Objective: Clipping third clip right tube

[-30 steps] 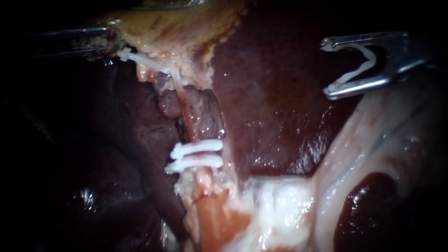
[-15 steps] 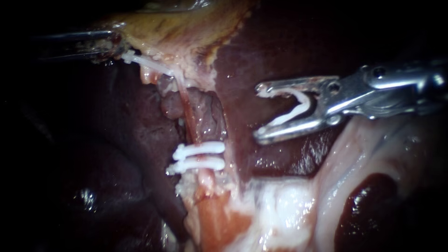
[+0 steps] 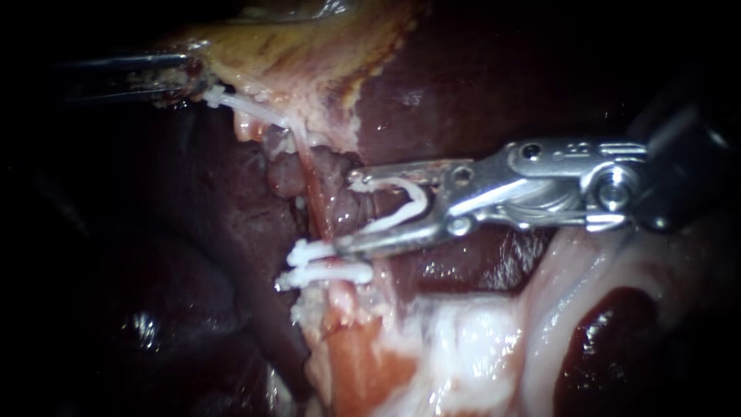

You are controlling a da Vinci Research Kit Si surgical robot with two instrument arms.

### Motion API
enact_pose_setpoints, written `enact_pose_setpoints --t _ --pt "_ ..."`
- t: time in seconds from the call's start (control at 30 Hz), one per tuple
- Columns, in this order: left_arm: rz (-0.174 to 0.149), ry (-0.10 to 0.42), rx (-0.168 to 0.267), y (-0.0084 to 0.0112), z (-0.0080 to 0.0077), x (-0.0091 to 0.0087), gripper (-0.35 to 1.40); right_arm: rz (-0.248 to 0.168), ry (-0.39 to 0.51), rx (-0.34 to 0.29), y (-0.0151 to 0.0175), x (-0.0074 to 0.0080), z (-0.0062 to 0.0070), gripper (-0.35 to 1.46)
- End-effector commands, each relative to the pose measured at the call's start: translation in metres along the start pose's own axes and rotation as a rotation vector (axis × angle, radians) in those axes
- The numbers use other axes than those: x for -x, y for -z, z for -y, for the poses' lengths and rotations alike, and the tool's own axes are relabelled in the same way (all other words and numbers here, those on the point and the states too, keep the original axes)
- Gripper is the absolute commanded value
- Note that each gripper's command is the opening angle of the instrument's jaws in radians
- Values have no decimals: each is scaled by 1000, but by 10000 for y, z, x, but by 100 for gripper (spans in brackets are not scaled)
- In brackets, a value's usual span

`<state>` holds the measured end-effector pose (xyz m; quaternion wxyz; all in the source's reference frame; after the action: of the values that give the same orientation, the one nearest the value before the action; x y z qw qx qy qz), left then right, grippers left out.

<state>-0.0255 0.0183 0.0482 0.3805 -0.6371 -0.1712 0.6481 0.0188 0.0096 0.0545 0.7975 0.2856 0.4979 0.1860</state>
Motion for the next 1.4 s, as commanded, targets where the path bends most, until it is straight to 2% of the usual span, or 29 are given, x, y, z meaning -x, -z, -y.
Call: enact_pose_setpoints --t 0.03,0.23,0.33,0.43,0.5,0.57,0.67,0.87,0.97,1.07,1.27,1.4 --pt "1 6 0 0 0 1 -35 0 -1 5 -3 0 -3 50" --pt "5 4 4 -2 -1 3 -35 -17 -3 15 -25 -4 -16 50" --pt "5 4 4 -2 -1 3 -35 -58 -17 13 -36 -8 -18 50" --pt "5 4 3 -2 -2 3 -35 -119 -41 -2 -44 -14 -18 50" --pt "5 4 3 -2 -2 3 -35 -154 -63 -35 -48 -18 -15 50" --pt "7 4 3 -2 -2 4 -35 -172 -70 -76 -51 -22 -11 50" --pt "7 4 3 -2 -2 4 -35 -181 -62 -131 -51 -30 -2 50" --pt "8 4 3 -2 -2 4 -35 -193 -53 -158 -44 -51 14 50" --pt "8 4 3 -1 -2 4 -35 -194 -57 -163 -38 -60 18 50" --pt "8 3 3 -1 -2 4 -35 -196 -68 -160 -34 -66 17 50" --pt "10 3 3 -2 -2 4 -35 -190 -170 -160 -33 -66 11 50" --pt "10 3 3 -2 -2 4 -35 -183 -241 -166 -33 -66 12 49"
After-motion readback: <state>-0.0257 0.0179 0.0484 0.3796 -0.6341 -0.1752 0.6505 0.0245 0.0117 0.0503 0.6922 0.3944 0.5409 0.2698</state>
